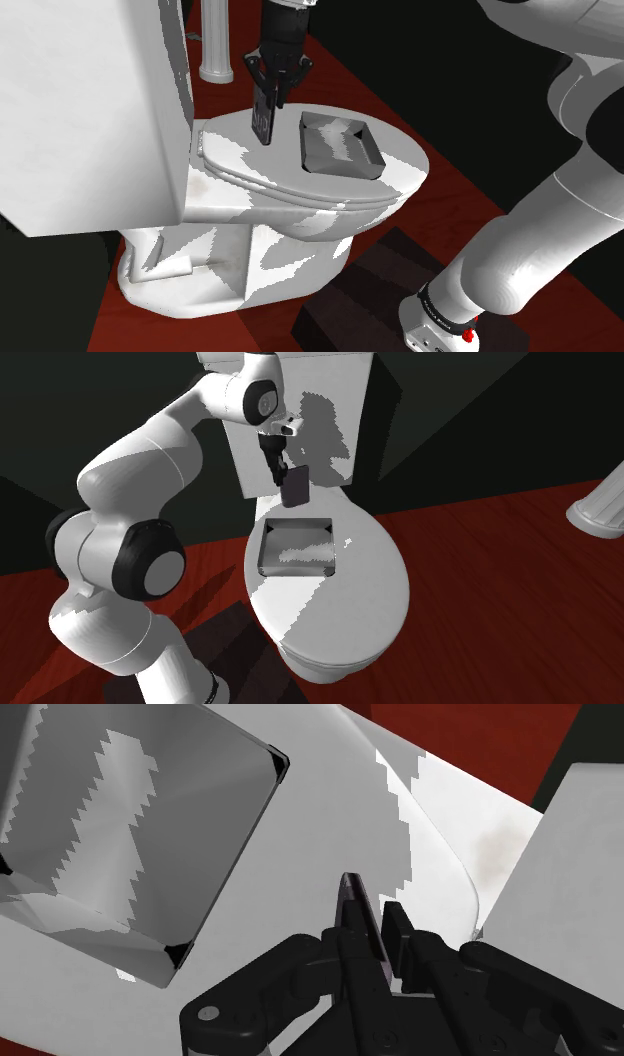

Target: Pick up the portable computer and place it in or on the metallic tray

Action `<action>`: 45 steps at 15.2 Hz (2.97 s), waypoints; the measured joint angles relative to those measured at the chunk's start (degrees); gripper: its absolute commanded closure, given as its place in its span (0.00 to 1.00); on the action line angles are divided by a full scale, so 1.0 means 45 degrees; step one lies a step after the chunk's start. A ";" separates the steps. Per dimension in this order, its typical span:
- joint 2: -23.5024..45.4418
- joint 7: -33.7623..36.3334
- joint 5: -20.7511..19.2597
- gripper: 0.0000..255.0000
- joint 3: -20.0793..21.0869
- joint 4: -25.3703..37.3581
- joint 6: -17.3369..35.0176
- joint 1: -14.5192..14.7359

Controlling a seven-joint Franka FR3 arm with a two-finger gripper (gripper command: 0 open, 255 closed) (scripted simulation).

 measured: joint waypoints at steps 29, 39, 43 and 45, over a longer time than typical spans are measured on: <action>-0.1445 -0.2109 0.0492 1.00 -0.1178 0.3411 -0.4749 -0.1102; -0.3585 -0.3658 0.0888 1.00 -0.2322 0.0942 -0.4381 -0.1519; -0.4155 -0.3749 0.0990 1.00 -0.2385 -0.0373 -0.3625 -0.1489; -0.4359 -0.3815 0.1016 1.00 -0.2421 -0.0969 -0.3233 -0.1484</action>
